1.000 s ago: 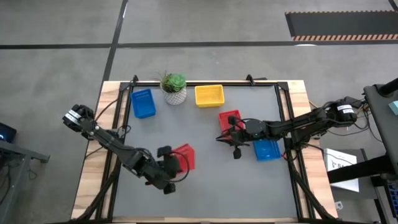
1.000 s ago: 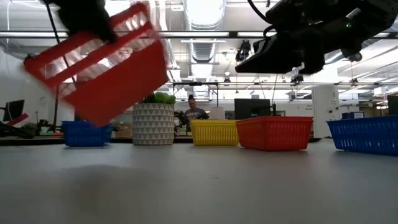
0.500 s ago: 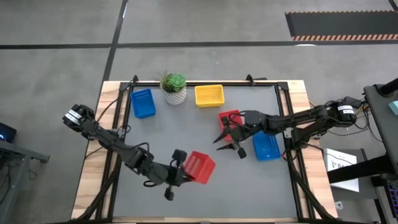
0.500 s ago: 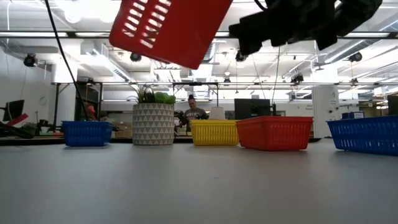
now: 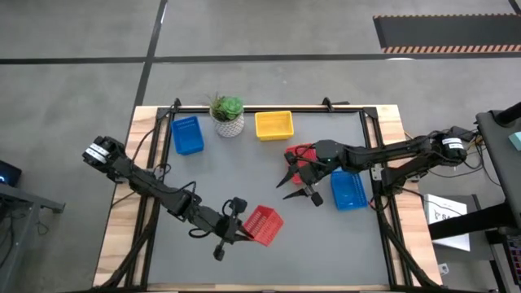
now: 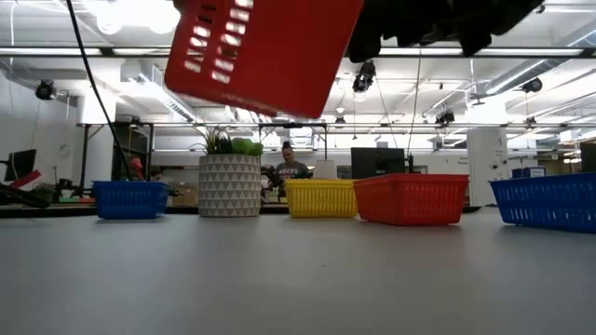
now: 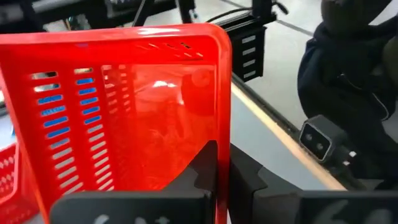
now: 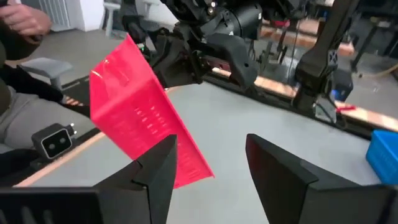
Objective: Stack baskets by color
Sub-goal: Stack the bottom red bin on top of the top red bin
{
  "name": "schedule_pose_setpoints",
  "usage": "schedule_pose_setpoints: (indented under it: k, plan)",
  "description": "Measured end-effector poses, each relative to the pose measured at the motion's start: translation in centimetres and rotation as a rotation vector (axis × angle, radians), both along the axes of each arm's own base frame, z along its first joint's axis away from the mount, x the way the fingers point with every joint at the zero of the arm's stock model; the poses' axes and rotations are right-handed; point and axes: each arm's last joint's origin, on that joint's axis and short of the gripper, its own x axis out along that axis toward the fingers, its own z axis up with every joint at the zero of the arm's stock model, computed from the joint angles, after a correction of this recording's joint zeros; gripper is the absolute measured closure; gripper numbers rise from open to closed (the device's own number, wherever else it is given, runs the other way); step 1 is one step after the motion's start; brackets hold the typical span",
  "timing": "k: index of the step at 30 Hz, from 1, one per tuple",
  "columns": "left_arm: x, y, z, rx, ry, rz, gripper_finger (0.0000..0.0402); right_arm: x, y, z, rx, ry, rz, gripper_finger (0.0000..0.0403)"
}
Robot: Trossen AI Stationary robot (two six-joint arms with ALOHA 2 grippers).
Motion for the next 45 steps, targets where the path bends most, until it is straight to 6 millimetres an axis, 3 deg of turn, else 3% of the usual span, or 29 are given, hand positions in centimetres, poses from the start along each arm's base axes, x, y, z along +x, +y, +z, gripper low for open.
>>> schedule_pose_setpoints:
  k: [12,19,28,40,45]
  plan:
    - [0.3,2.4,-1.9,-0.124,0.1,0.13,0.0401,1.4,0.2,5.0,-0.014,0.262,0.007,0.0218]
    - [0.6,3.3,-2.0,-0.104,0.099,0.134,0.0401,2.7,0.6,6.7,-0.009,0.372,0.021,0.0218]
    - [1.3,5.3,-2.3,-0.093,0.118,0.159,0.0401,6.1,1.9,6.6,-0.052,0.498,0.089,0.0218]
    - [1.4,5.3,-2.2,-0.075,0.112,0.106,0.0401,10.2,2.1,3.9,-0.06,0.724,0.158,0.0219]
    - [1.4,5.3,-2.2,-0.018,0.093,0.083,0.0402,11.3,2.3,3.3,-0.002,0.763,0.251,0.0243]
